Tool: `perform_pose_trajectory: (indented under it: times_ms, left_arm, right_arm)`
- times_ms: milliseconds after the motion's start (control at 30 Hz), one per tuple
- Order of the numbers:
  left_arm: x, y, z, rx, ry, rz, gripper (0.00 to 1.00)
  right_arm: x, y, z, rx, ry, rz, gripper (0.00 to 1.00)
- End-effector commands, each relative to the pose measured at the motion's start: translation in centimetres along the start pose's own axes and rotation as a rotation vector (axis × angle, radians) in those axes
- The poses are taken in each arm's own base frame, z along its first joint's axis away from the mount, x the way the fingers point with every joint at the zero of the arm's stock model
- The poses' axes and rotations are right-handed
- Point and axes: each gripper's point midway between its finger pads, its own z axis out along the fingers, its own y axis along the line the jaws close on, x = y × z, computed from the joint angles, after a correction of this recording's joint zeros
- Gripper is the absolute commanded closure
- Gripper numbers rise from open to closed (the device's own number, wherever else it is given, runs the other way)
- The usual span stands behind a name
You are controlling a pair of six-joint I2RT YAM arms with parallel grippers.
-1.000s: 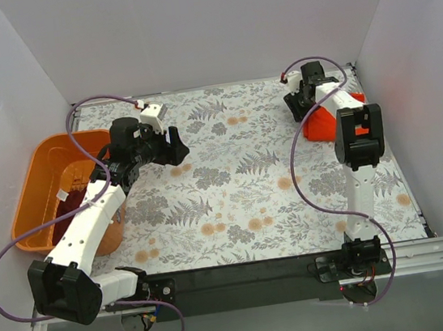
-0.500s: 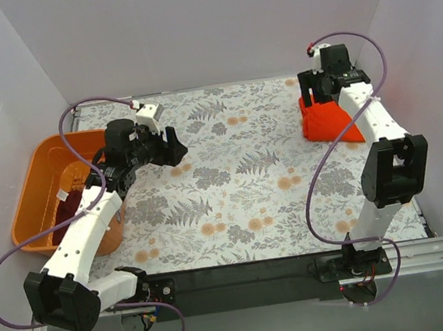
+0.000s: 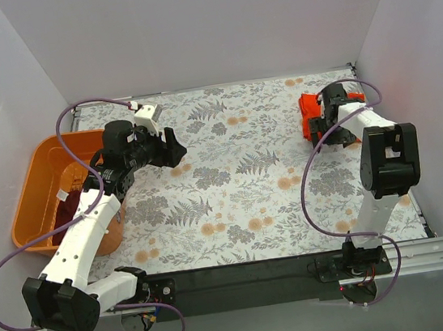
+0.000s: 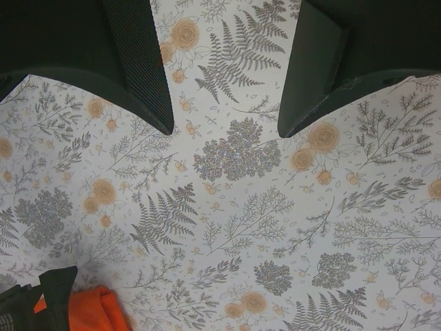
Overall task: Fold and stack the t-shirts
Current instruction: Neatly place the folded tshirt to the corner
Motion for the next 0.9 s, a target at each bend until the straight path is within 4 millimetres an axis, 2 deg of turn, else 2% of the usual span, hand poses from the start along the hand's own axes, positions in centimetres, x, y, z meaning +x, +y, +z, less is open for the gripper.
perform_pose_trajectory:
  times_ms: [0,200,400,567,700,867]
  left_arm:
    - [-0.6,0.1,-0.7,-0.013,-0.023,0.007,0.39]
    - [-0.2,0.3,-0.4,-0.015,-0.015,0.004,0.39]
    - [0.0,0.4,-0.4,-0.020,-0.009,0.013,0.38]
    - [0.4,0.6,-0.1,-0.023,0.002,0.013,0.38]
    - [0.5,0.7,0.1,-0.022,0.007,0.013,0.38]
    - [0.5,0.8,0.2,-0.022,0.011,0.020,0.38]
  right_arm:
    - [-1.6,-1.5,1.8,0.036,-0.040,0.020,0.10]
    - [-3.2,-2.5,4.9,0.053,-0.040,0.062,0.09]
    - [-5.6,-2.8,6.3,0.045,-0.080,0.057,0.10]
    - [-6.8,-3.3,7.7,0.022,-0.090,0.007,0.09]
    - [-8.4,-3.9,8.1,-0.008,-0.126,-0.063,0.08]
    - [-8.7,-5.3,8.4,-0.010,-0.134,-0.105,0.09]
